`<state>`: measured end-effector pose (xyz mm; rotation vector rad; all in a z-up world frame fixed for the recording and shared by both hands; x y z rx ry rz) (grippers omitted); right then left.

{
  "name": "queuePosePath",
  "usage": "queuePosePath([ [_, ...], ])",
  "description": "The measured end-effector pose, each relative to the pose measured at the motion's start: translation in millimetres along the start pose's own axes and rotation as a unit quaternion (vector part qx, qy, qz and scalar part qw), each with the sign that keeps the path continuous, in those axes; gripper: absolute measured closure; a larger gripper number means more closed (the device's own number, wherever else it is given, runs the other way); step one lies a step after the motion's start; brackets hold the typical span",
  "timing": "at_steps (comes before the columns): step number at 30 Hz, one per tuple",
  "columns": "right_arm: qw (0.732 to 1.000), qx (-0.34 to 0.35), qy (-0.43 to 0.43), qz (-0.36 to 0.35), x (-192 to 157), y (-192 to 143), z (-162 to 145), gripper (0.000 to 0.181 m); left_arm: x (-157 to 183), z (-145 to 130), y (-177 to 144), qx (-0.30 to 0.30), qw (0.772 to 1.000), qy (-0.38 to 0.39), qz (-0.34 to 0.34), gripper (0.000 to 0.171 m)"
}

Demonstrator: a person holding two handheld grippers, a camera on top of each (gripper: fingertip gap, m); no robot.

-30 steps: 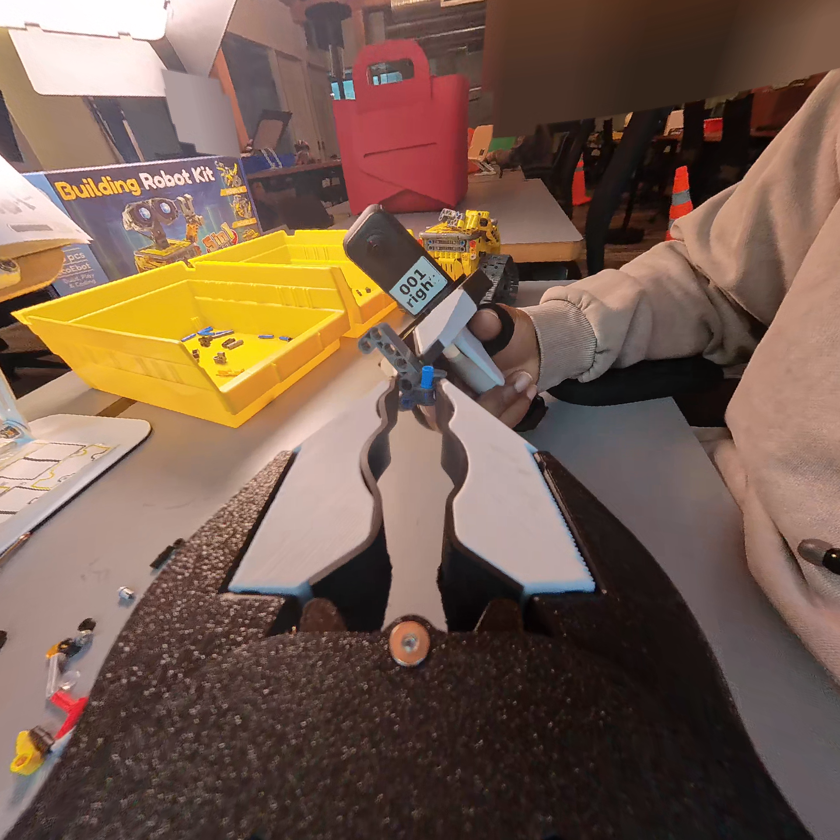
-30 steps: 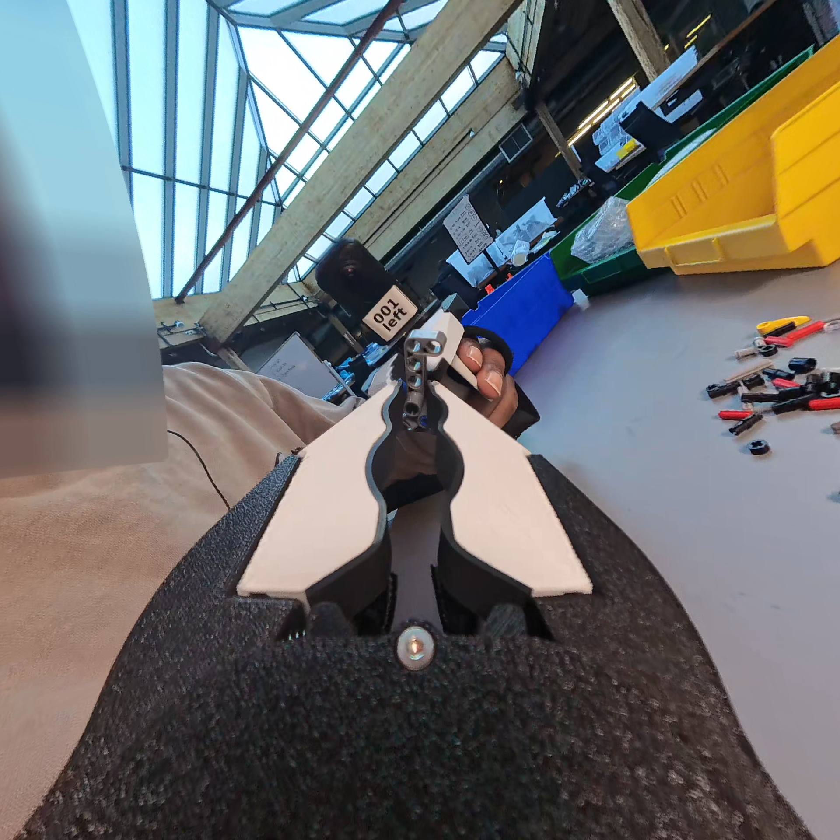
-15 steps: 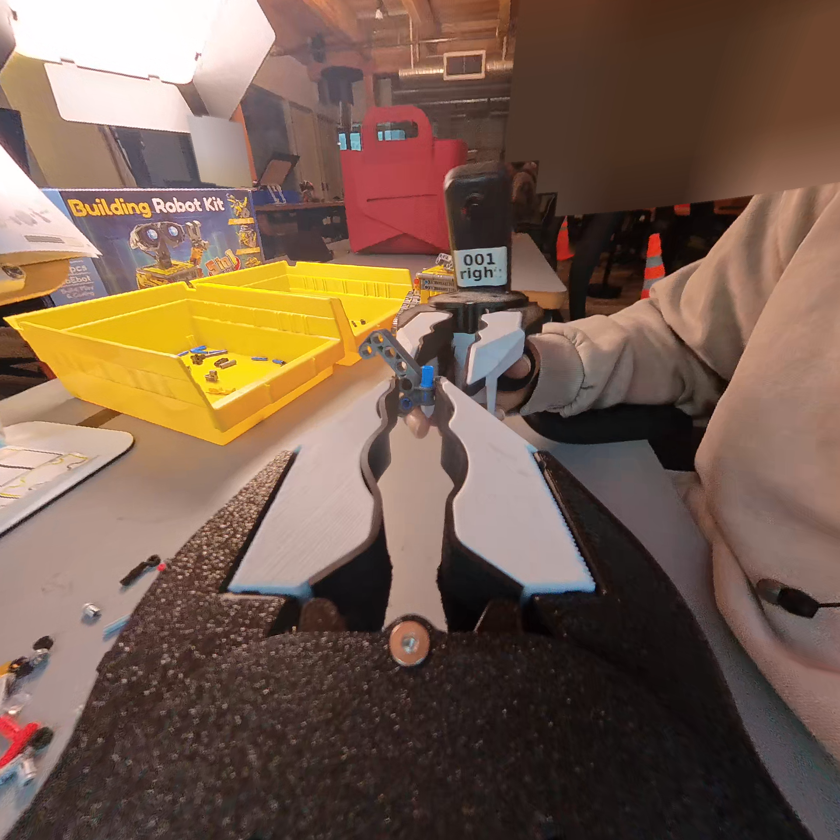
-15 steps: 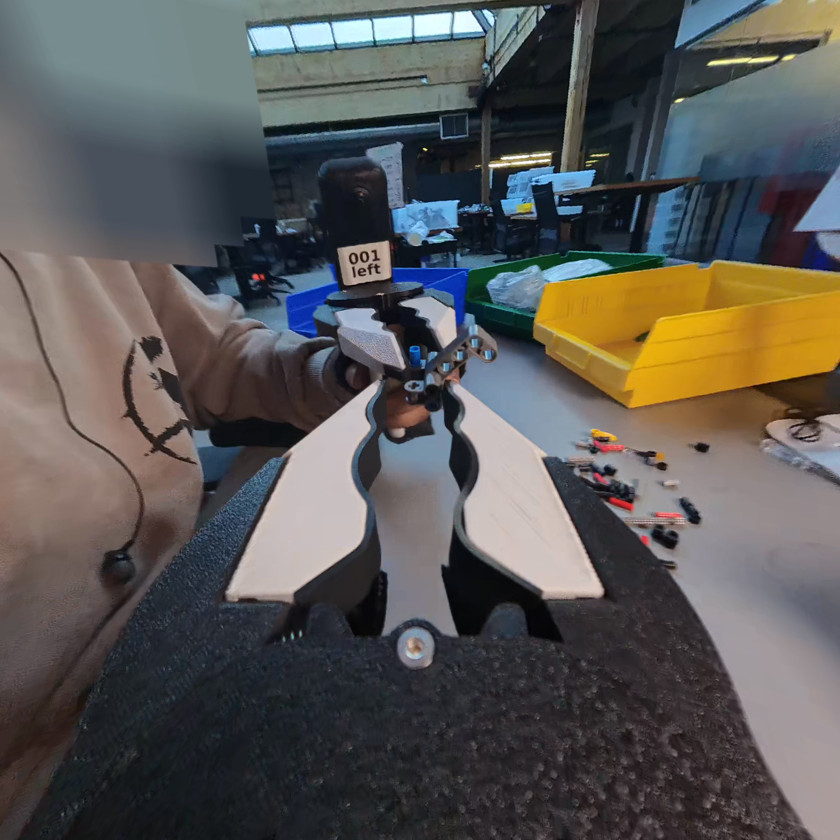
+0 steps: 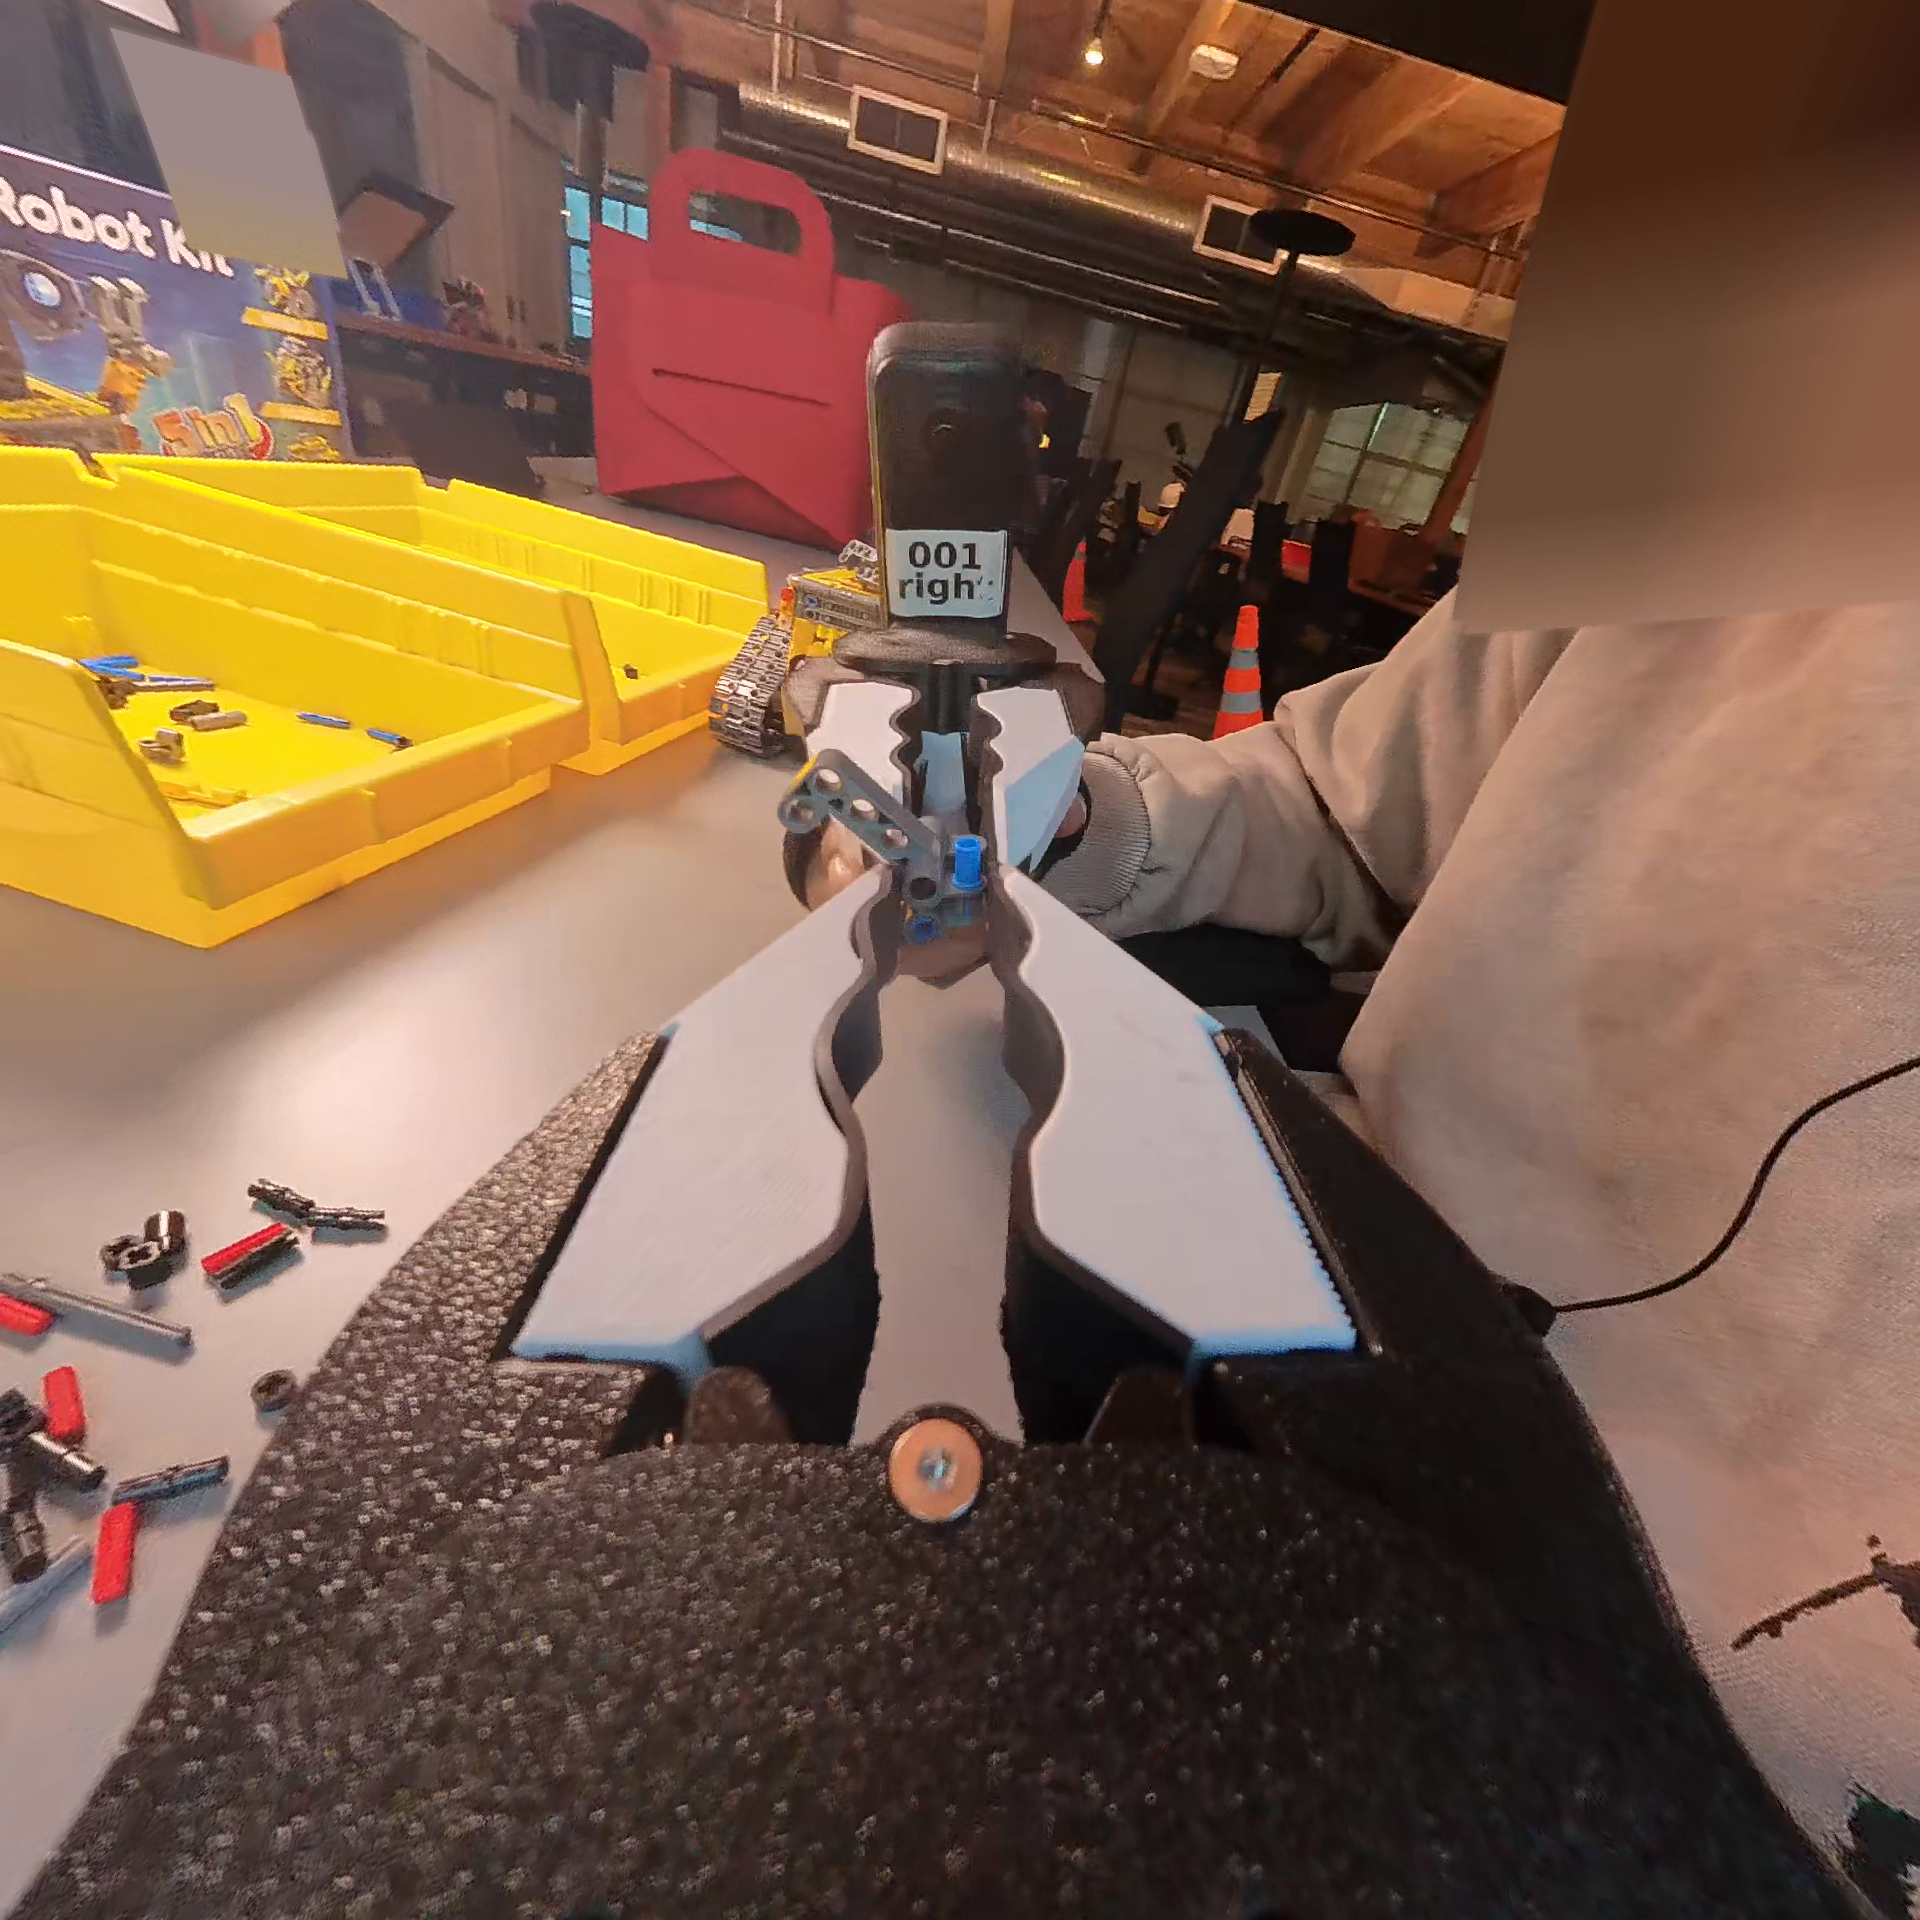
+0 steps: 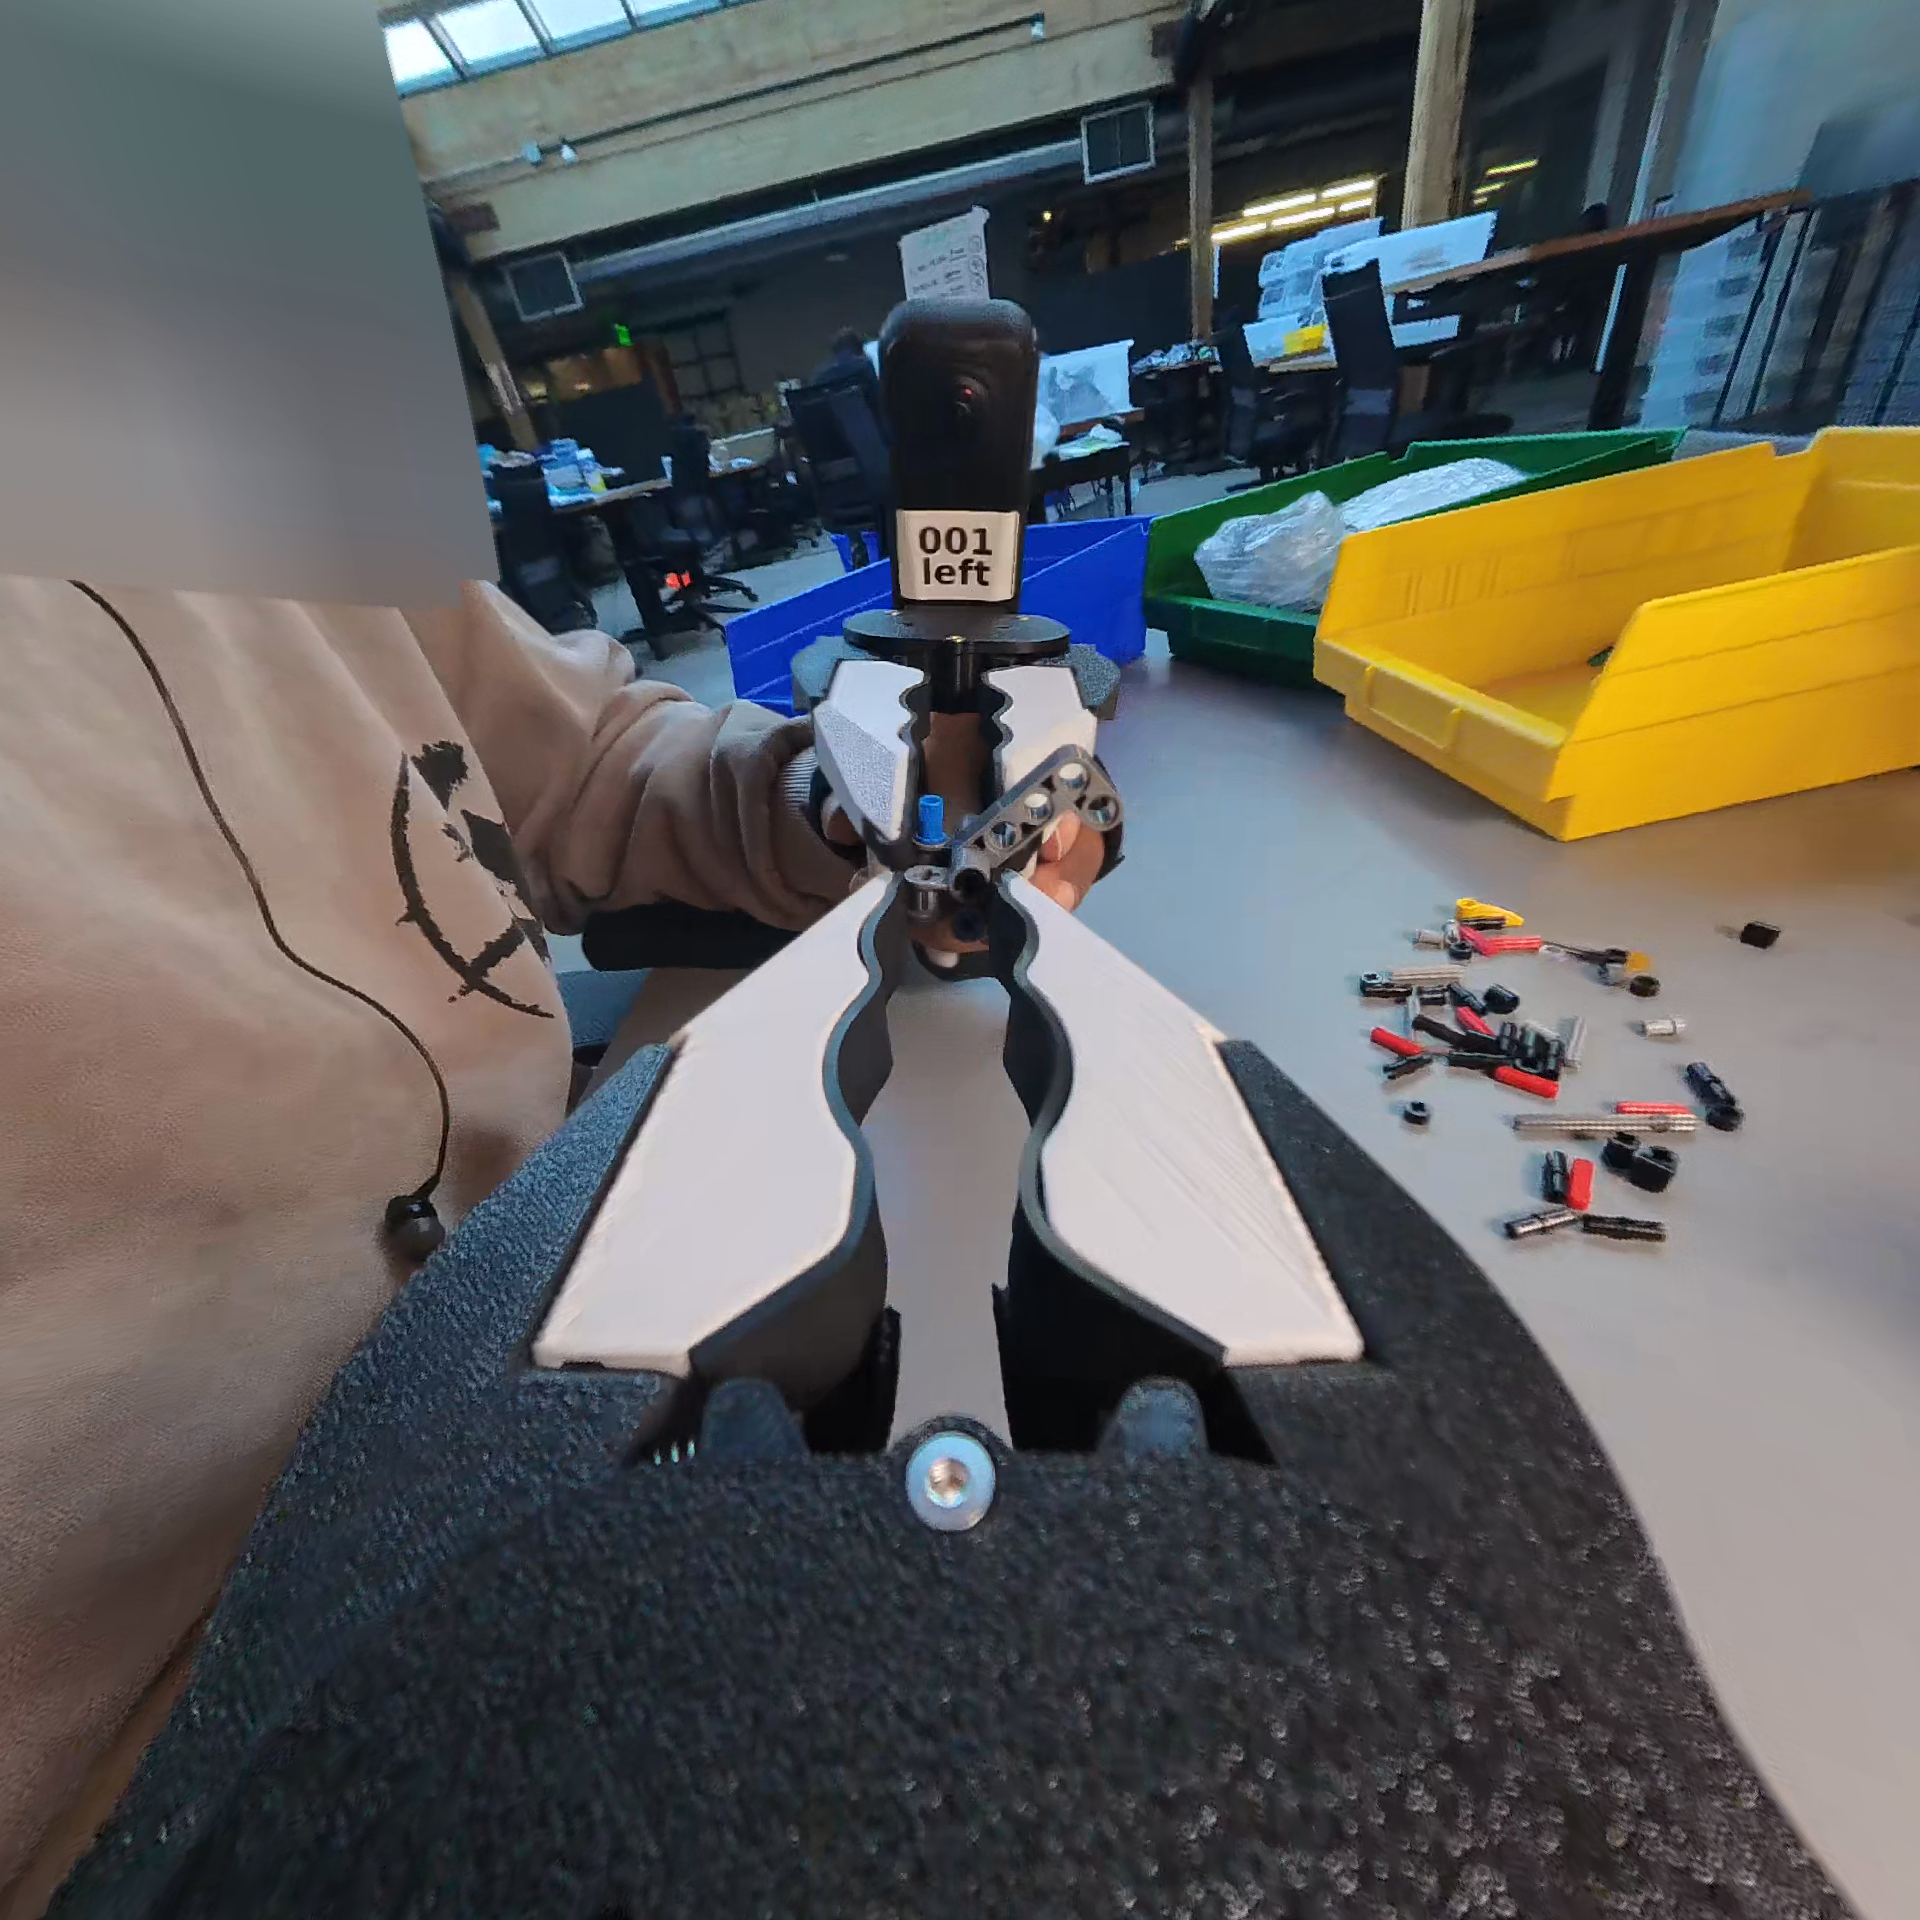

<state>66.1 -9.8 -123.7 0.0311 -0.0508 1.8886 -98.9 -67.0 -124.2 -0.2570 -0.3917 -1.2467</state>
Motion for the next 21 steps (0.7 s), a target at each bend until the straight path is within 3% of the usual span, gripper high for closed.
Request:
queuePosePath([
  [12, 1.0, 0.004, -0.007, 0.008, 1.8, -1.4, 0.4, 0.169, -1.4, 4.8, -2.2, -0.047, 0.999, -0.009, 0.006, 0.158],
  [18, 1.0, 0.013, -0.014, -0.006, 4.8, -7.1, 5.9, 0.169, -9.6, 6.5, -8.2, -0.04, 0.998, -0.037, 0.012, 0.158],
  [20, 0.986, 0.148, 0.032, -0.073, 28.2, -60.5, 33.9, 0.171, -27.8, 16.1, -41.9, 0.012, 0.997, -0.07, 0.043, 0.158],
  [21, 0.986, 0.118, -0.02, -0.119, 30.9, -77.2, 40.0, 0.17, -26.8, 20.7, -46.2, 0.021, 0.997, -0.064, 0.033, 0.158],
])
Point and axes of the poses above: each gripper's, where its closed fingertips meet, y out along the fingers, z out of its top, x = y × z across the jaws, the point moved 9 cm from there along -y, back along the fingers, and after that the axes turned 13 degrees about -y, right-handed, at the moved point
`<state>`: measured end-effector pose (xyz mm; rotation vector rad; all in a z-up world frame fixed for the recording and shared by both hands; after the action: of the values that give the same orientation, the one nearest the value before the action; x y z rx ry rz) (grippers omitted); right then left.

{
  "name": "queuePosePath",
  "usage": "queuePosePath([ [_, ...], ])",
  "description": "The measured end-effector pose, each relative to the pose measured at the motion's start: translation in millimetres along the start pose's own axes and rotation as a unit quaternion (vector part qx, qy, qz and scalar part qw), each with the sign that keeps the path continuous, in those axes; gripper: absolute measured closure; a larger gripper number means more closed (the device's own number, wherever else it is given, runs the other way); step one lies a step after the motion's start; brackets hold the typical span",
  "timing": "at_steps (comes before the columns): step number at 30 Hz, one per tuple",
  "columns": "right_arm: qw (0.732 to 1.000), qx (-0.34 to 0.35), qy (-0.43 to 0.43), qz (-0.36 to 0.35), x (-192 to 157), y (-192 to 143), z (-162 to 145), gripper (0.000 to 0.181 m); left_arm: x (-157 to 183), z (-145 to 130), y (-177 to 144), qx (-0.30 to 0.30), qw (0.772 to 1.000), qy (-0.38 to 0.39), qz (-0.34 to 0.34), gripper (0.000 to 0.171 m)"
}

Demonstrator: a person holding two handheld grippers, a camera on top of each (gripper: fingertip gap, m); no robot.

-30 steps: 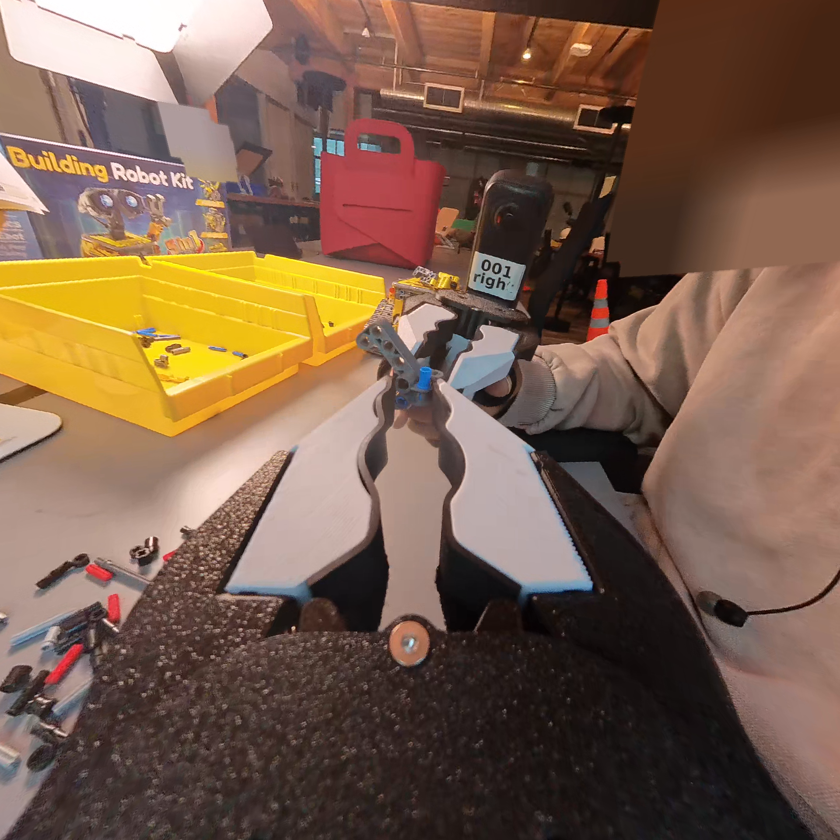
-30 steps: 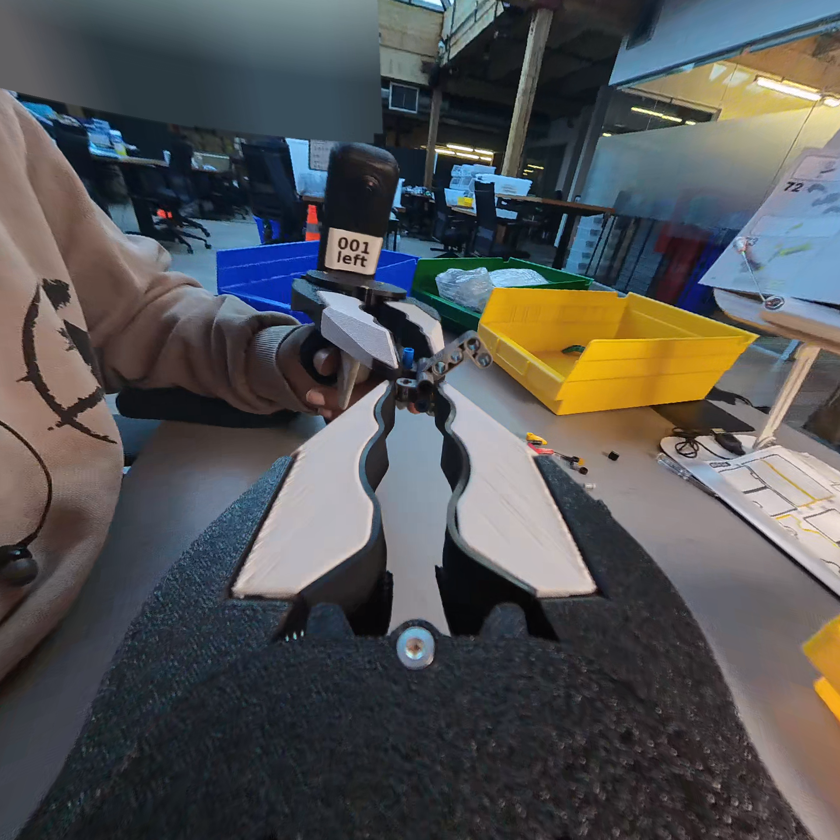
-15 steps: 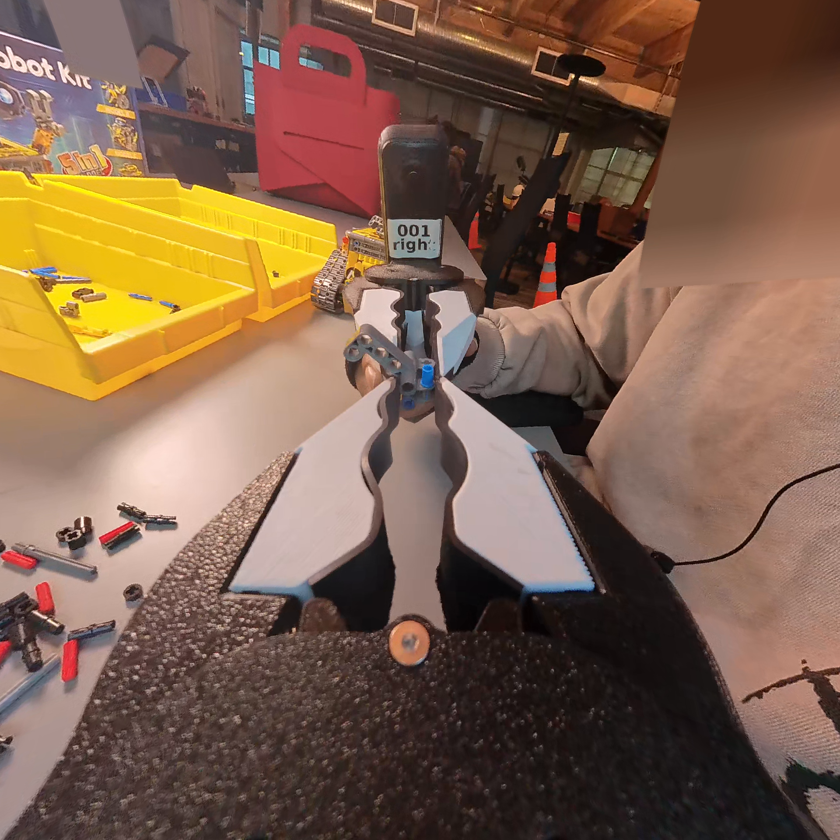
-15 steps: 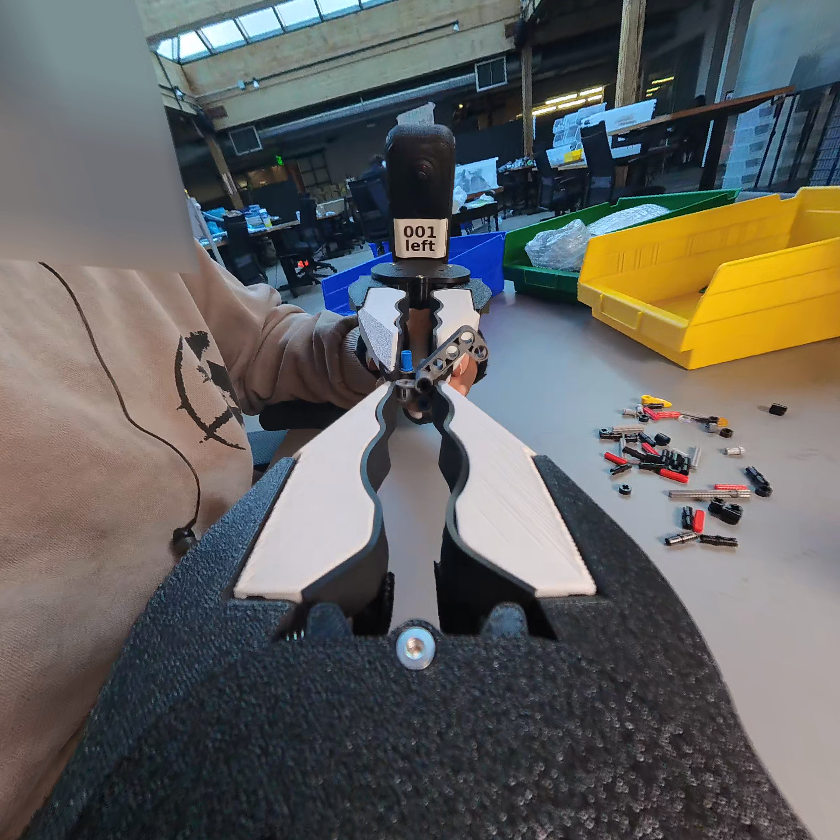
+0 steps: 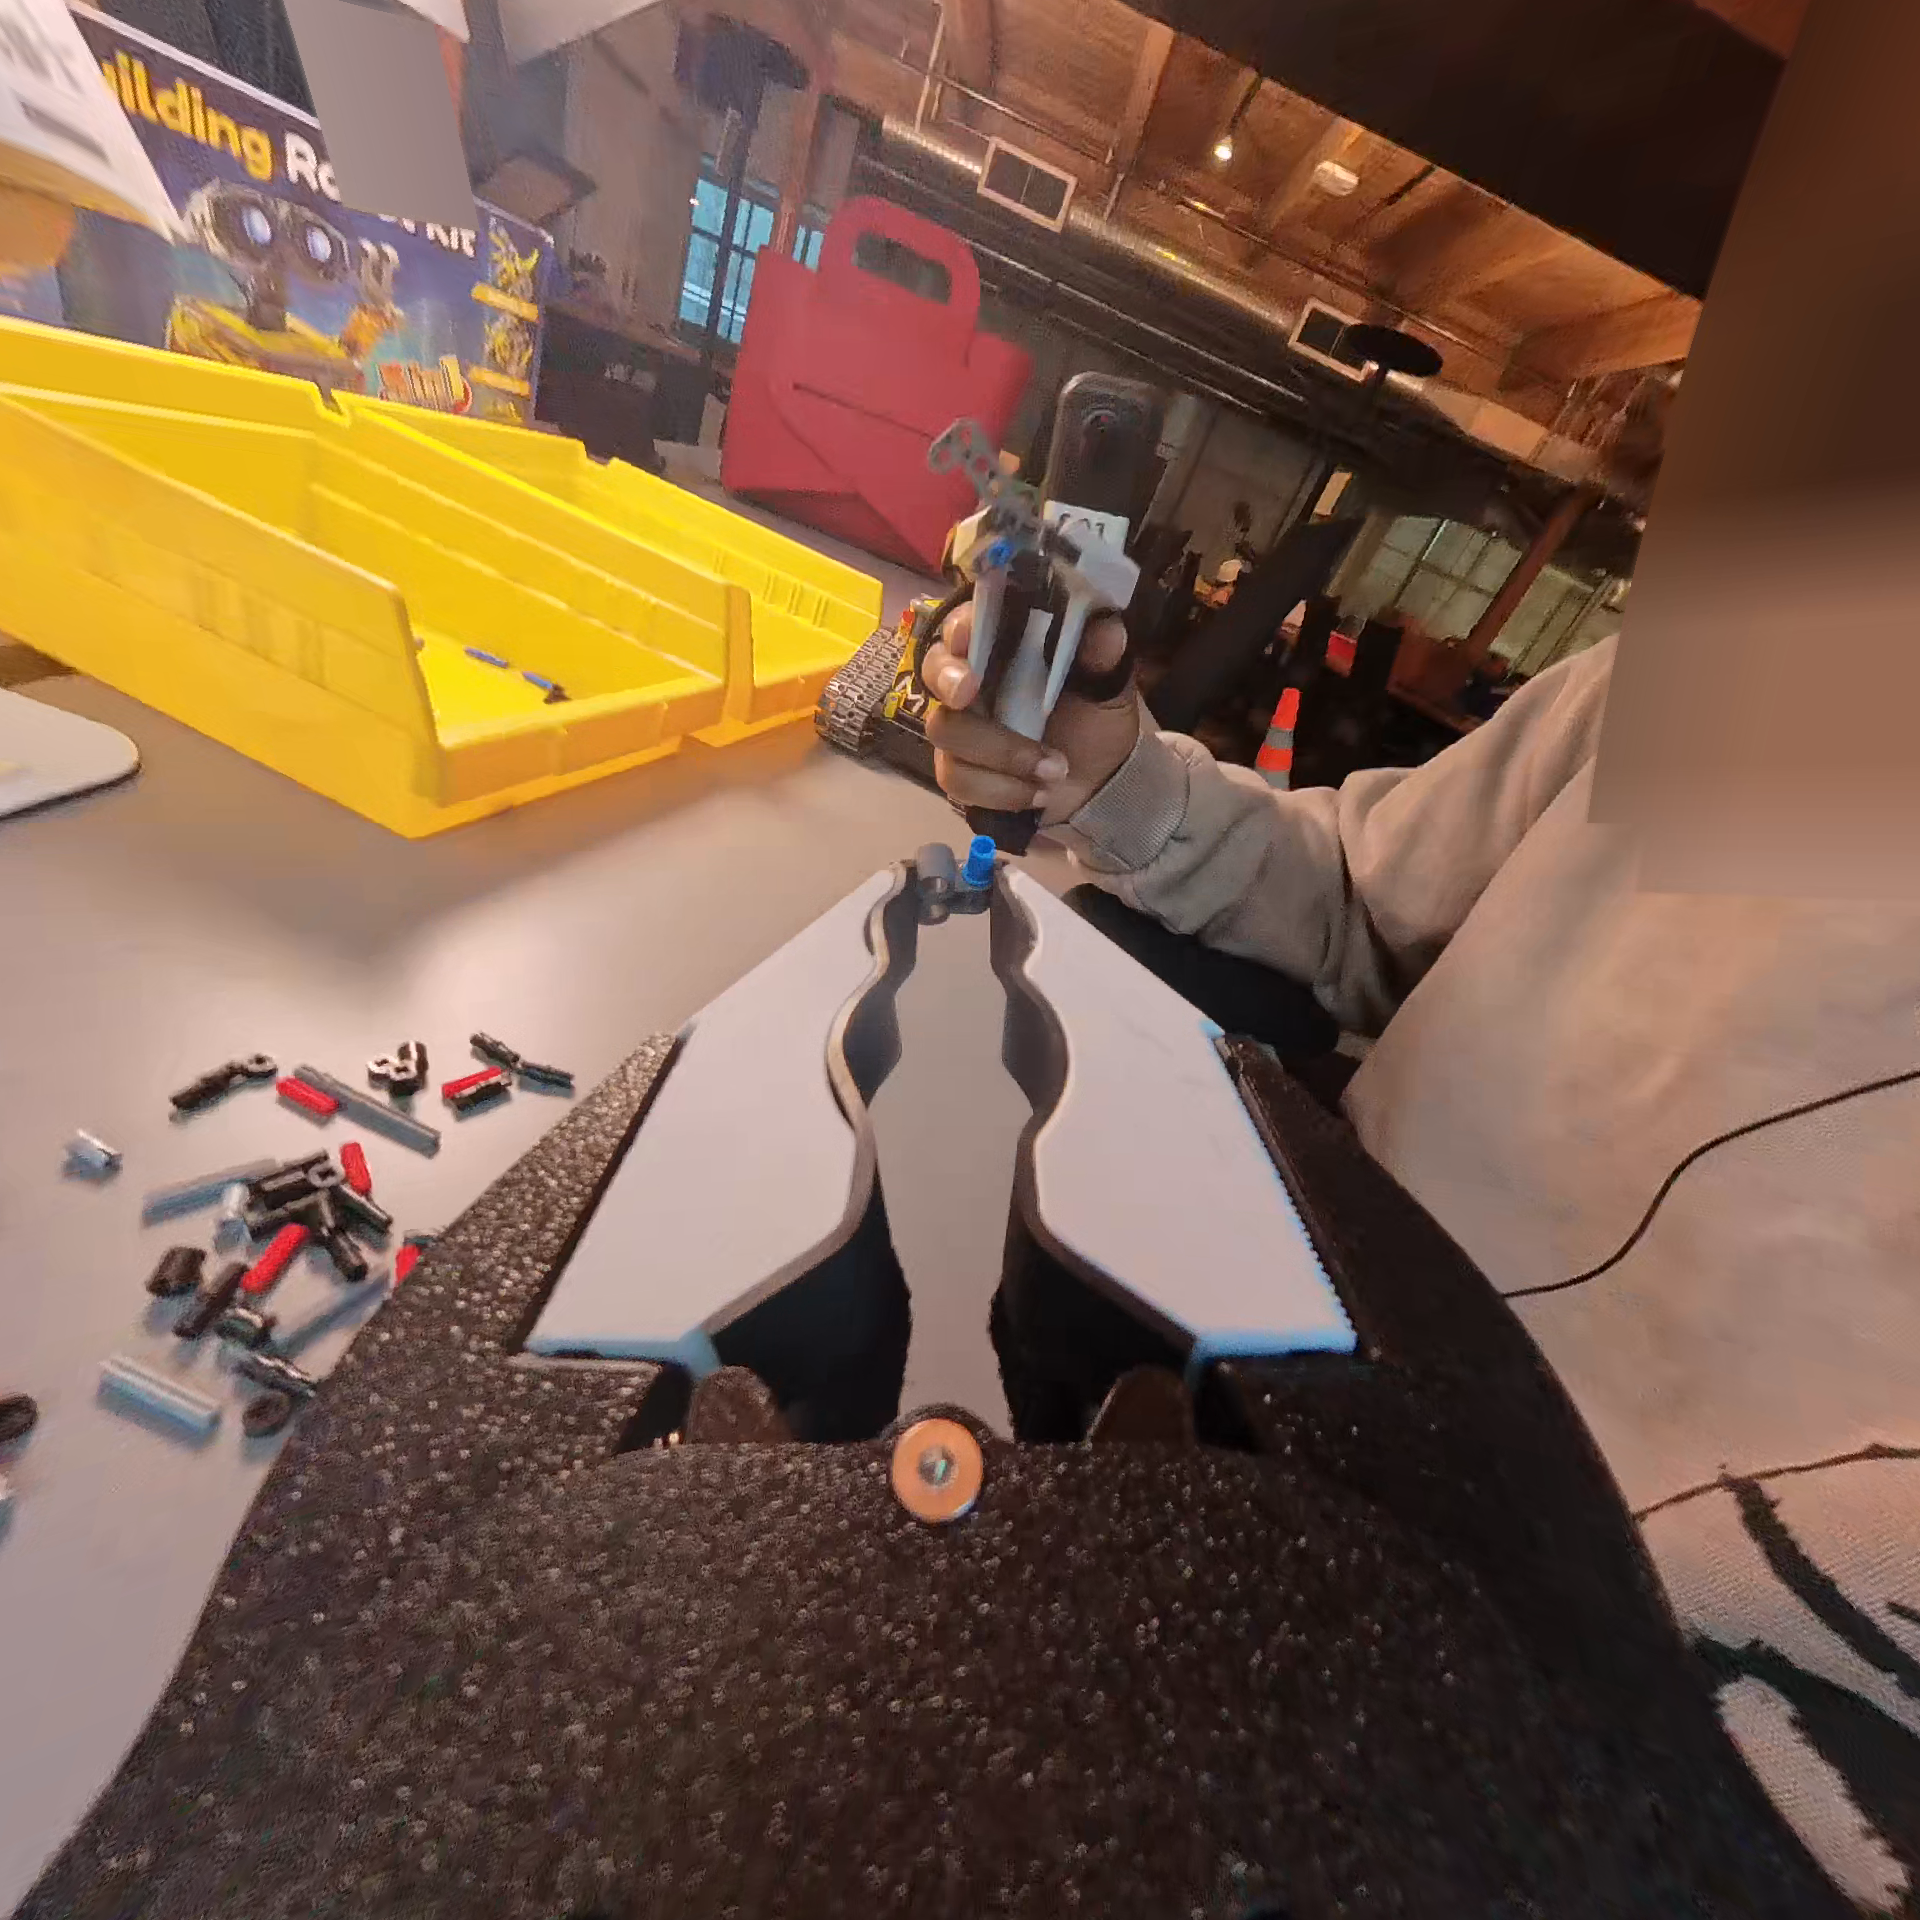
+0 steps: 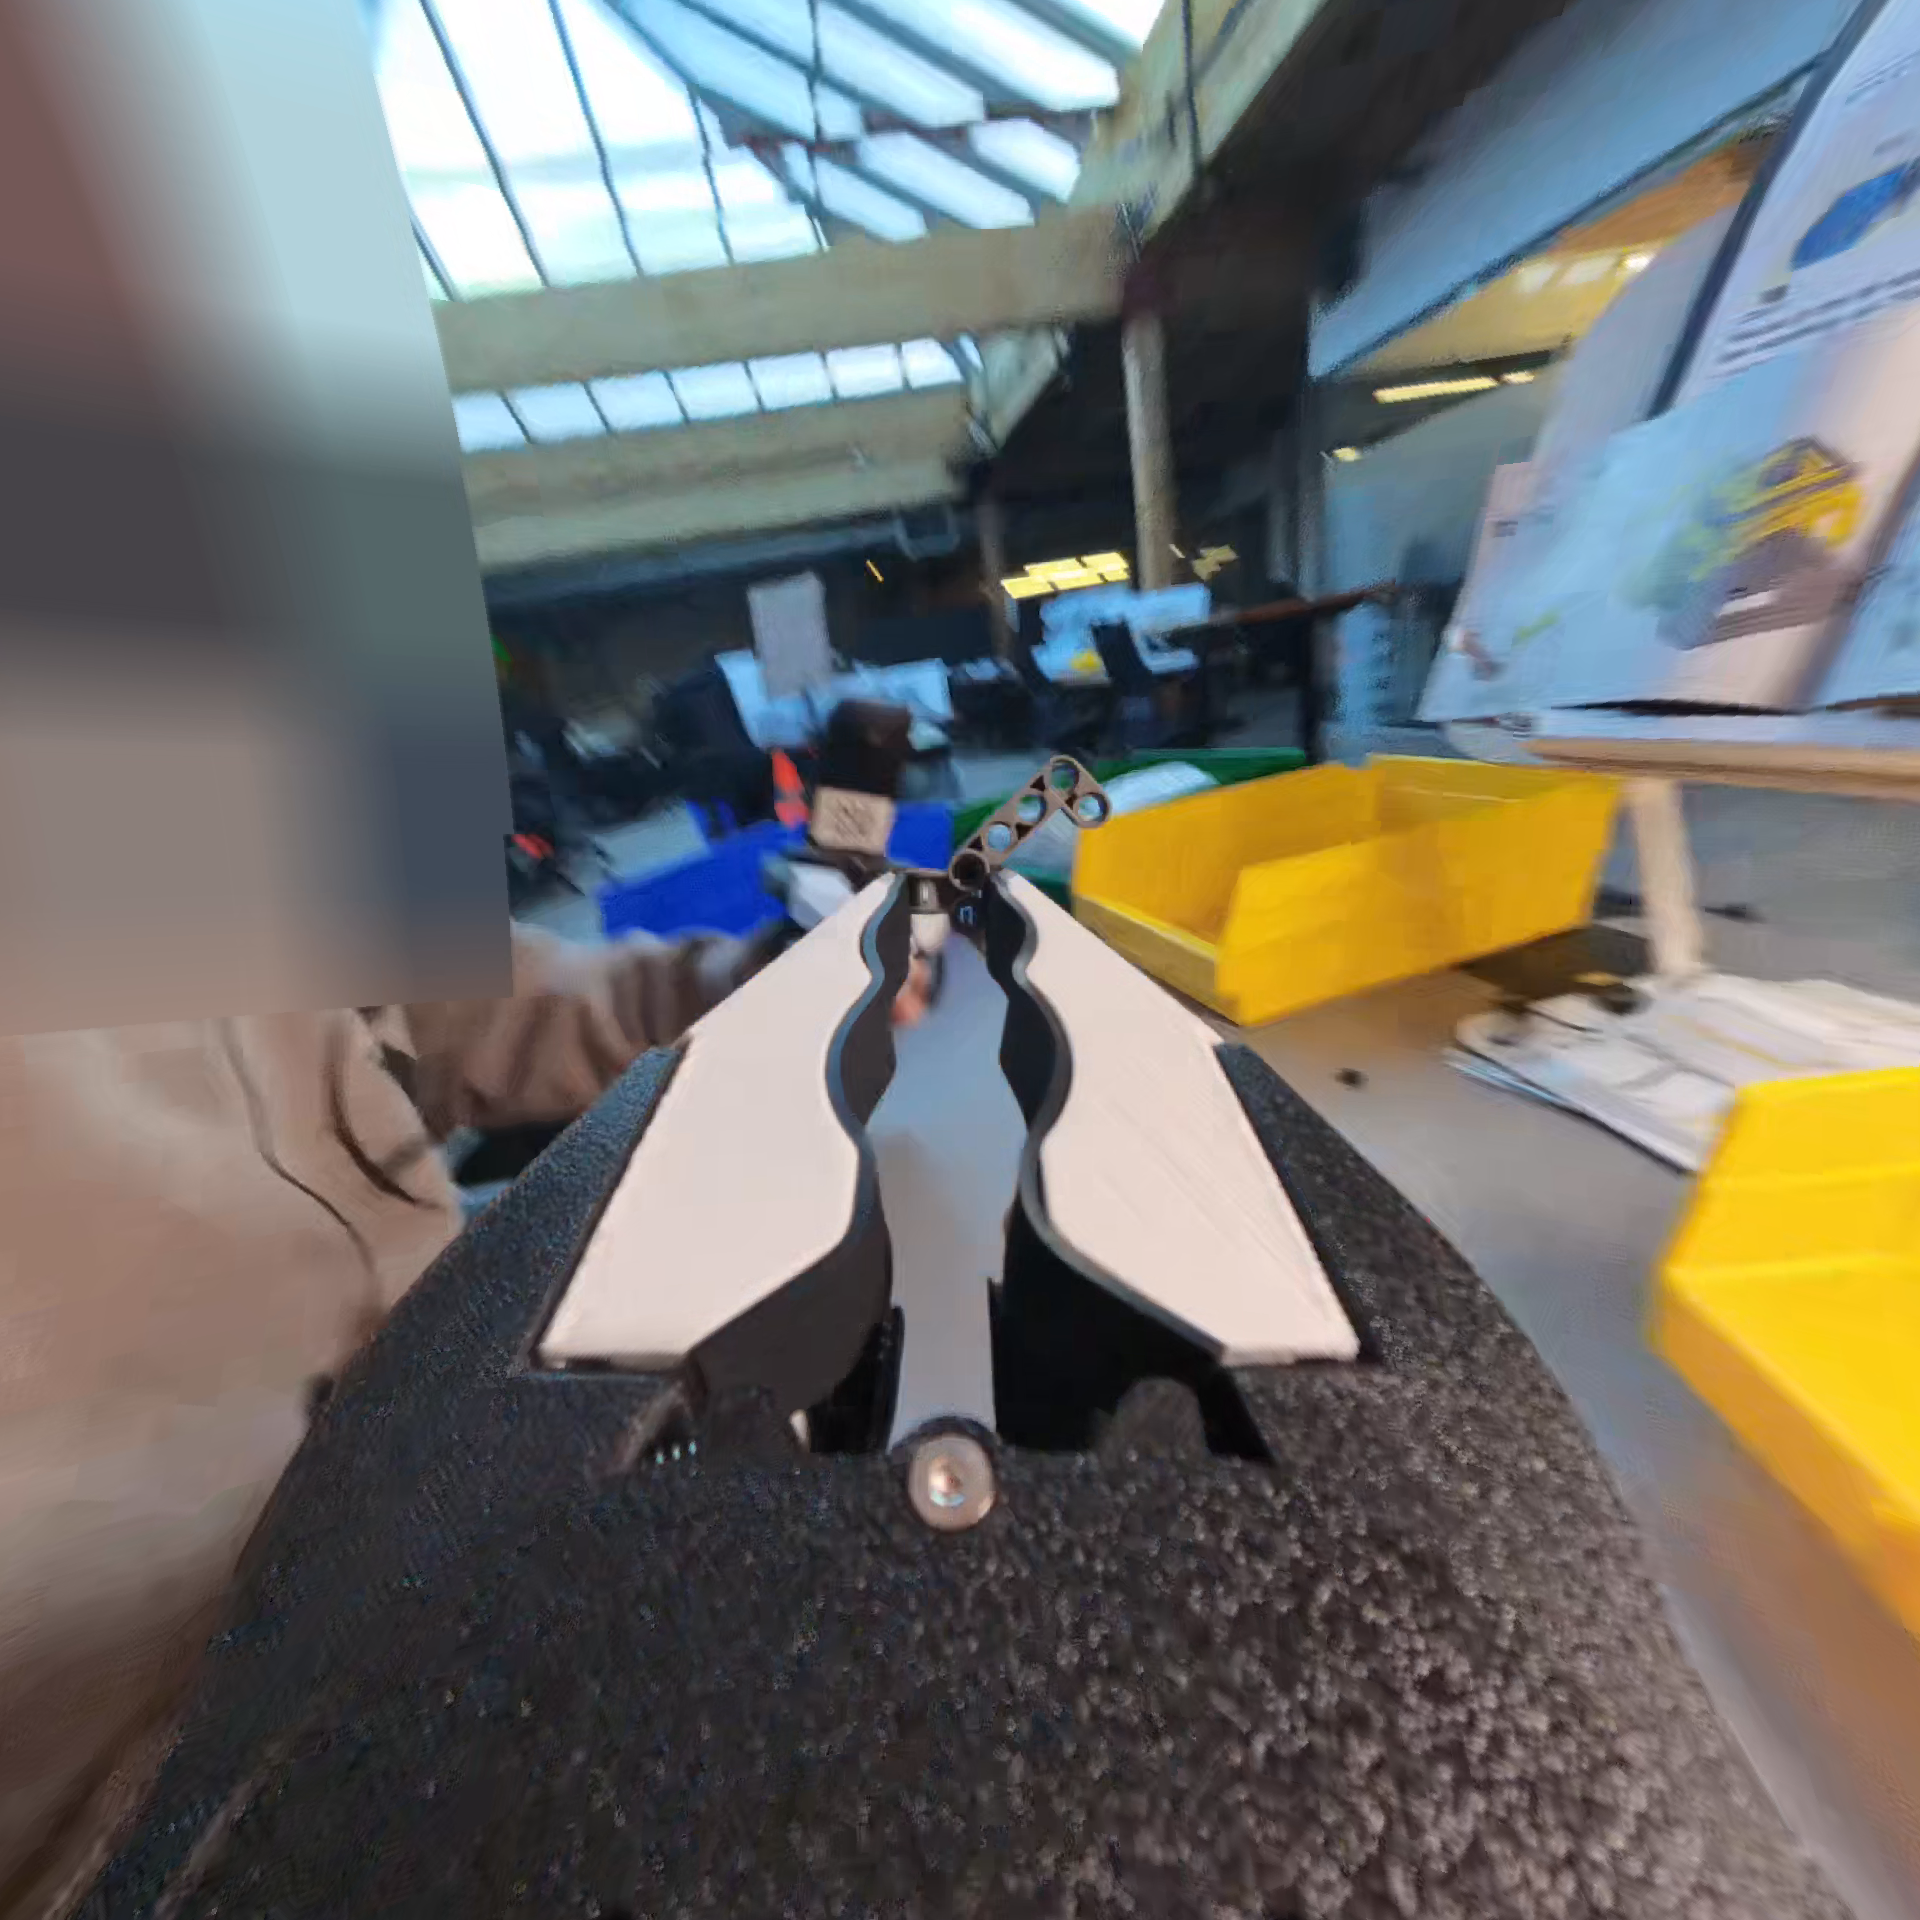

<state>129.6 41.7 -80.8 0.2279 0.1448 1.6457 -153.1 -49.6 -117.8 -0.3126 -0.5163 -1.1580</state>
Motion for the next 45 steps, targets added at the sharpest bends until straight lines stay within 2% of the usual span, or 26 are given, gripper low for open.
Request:
queuePosePath([
  [1, 0.999, -0.041, -0.036, 0.001, -6.3, 2.9, -2.2, 0.169, 6.1, -0.7, 9.2, -0.013, 1.0, 0.026, -0.005, 0.158],
  [3, 0.998, -0.051, -0.014, 0.034, -22.7, 20.9, -19.8, 0.169, 11.9, -4.7, 34.9, -0.026, 0.999, 0.026, -0.03, 0.158],
  [5, 0.997, -0.05, 0.015, 0.064, -27.2, 27.2, -25.1, 0.169, 9.0, -10.6, 46.3, -0.057, 0.998, 0.021, -0.034, 0.157],
  [7, 0.995, -0.071, 0.004, 0.066, -25.9, 26.4, -26.4, 0.169, 1.5, -25.6, 52.0, -0.114, 0.992, 0.057, 0.022, 0.157],
  [9, 0.993, -0.094, 0.012, 0.068, -25.1, 25.9, -34.6, 0.168, -4.4, -44.7, 58.0, -0.19, 0.976, 0.079, 0.066, 0.157],
  [11, 0.988, -0.142, -0.016, 0.064, -26.7, 27.9, -45.1, 0.168, -7.6, -60.9, 62.1, -0.251, 0.958, 0.101, 0.098, 0.156],
  [13, 0.98, -0.178, -0.047, 0.072, -30.9, 31.8, -53.7, 0.168, -9.8, -68.8, 63.2, -0.277, 0.947, 0.111, 0.116, 0.156],
  [16, 0.972, -0.206, -0.071, 0.082, -36.8, 35.6, -62.8, 0.168, -7.1, -62.4, 58.7, -0.256, 0.962, 0.056, 0.074, 0.142],
  [18, 0.971, -0.207, -0.079, 0.089, -40.5, 37.7, -64.3, 0.168, -4.9, -48.8, 51.4, -0.195, 0.98, 0.018, 0.037, 0.14],
  [20, 0.974, -0.191, -0.07, 0.099, -44.3, 40.6, -63.5, 0.168, -2.0, -38.2, 45.8, -0.147, 0.989, -0.002, 0.01, 0.141],
  [24, 0.979, -0.162, -0.043, 0.117, -50.0, 47.5, -65.2, 0.168, 12.0, -32.5, 47.9, -0.11, 0.994, 0.022, -0.021, 0.152],
  [27, 0.981, -0.148, -0.026, 0.12, -50.6, 49.3, -66.8, 0.168, 14.8, -32.9, 49.2, -0.119, 0.992, 0.039, -0.007, 0.163],
  [35, 0.986, -0.124, 0.004, 0.111, -48.8, 52.5, -66.3, 0.168, 16.0, -30.4, 47.7, -0.082, 0.996, 0.029, -0.005, 0.162],
  [45, 0.984, -0.157, 0.0, 0.08, -38.3, 52.7, -65.2, 0.169, 7.2, -27.8, 47.4, -0.084, 0.996, 0.013, 0.03, 0.167],
])
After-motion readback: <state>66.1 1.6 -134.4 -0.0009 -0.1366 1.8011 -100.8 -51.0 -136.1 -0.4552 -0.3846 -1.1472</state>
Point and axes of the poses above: each gripper's, where its closed fingertips meet, y out along the fingers, z out of its top, x = y × z across the jaws, the point moved 9 cm from there along -y, back along the fingers, and after that the axes turned 13 degrees about -y, right-handed, at the moved point
